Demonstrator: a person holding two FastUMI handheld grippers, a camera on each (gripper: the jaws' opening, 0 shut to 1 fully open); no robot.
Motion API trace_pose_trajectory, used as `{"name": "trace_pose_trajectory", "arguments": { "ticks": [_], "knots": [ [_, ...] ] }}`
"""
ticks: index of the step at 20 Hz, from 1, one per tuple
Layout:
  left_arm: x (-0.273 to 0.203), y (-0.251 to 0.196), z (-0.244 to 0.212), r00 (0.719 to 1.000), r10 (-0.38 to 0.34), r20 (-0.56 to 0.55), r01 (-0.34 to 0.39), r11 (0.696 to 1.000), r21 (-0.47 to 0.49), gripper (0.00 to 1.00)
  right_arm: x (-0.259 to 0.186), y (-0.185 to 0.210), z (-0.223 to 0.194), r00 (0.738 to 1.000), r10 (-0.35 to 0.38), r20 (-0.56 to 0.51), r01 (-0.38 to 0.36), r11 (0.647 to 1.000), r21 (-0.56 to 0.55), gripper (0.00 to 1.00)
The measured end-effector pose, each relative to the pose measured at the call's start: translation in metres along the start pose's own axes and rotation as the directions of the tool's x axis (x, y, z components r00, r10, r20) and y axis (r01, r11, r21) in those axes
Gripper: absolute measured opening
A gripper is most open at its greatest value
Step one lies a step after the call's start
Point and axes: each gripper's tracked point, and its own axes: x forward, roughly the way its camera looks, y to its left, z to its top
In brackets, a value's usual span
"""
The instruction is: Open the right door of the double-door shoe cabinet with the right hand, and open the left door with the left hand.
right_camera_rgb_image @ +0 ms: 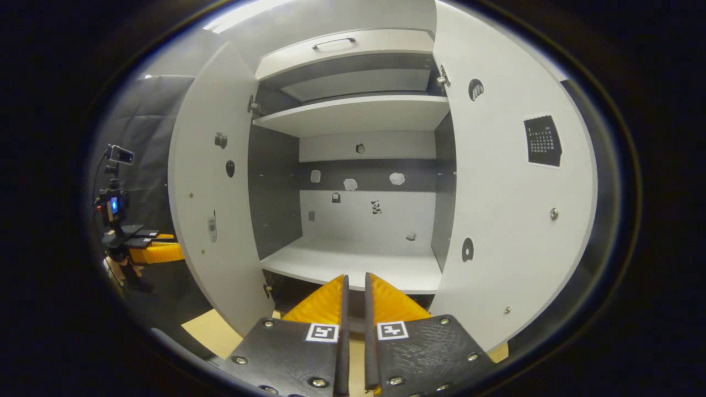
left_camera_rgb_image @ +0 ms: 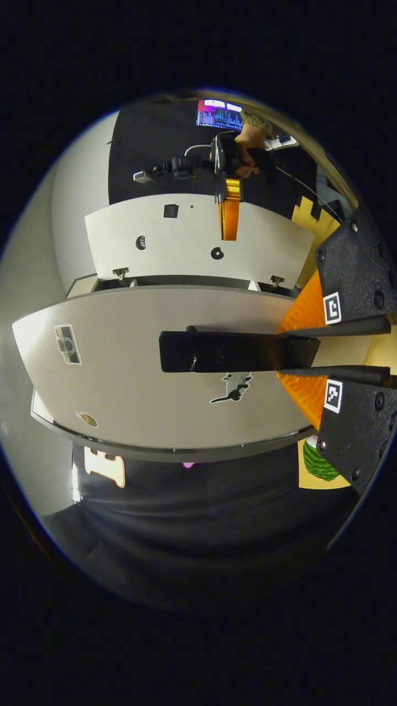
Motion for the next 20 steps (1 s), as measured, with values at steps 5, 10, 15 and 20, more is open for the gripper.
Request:
{"name": "trace_pose_trajectory", "arguments": {
  "ticks": [5, 10, 15, 20],
  "knots": [
    [-0.006, 0.004, 0.001, 0.998, -0.059, 0.013, 0.059, 0.998, 0.01, 0.23, 0.006, 0.007, -0.004, 1.0, 0.003, -0.01, -0.003, 1.0, -0.007, 0.11],
    [-0.014, 0.008, 0.003, 0.992, -0.127, 0.026, 0.128, 0.992, -0.022, 0.22, 0.01, 0.011, -0.005, 1.0, -0.002, -0.014, 0.002, 1.0, -0.01, 0.11],
    [-0.019, 0.013, 0.002, 0.987, -0.158, 0.025, 0.159, 0.987, -0.017, 0.23, 0.016, 0.017, -0.006, 1.0, -0.002, -0.02, 0.001, 1.0, -0.017, 0.11],
    [-0.026, 0.019, 0.005, 0.985, -0.169, 0.029, 0.17, 0.985, -0.034, 0.25, 0.02, 0.027, -0.006, 1.0, 0.009, -0.024, -0.01, 1.0, -0.023, 0.11]
  ]
}}
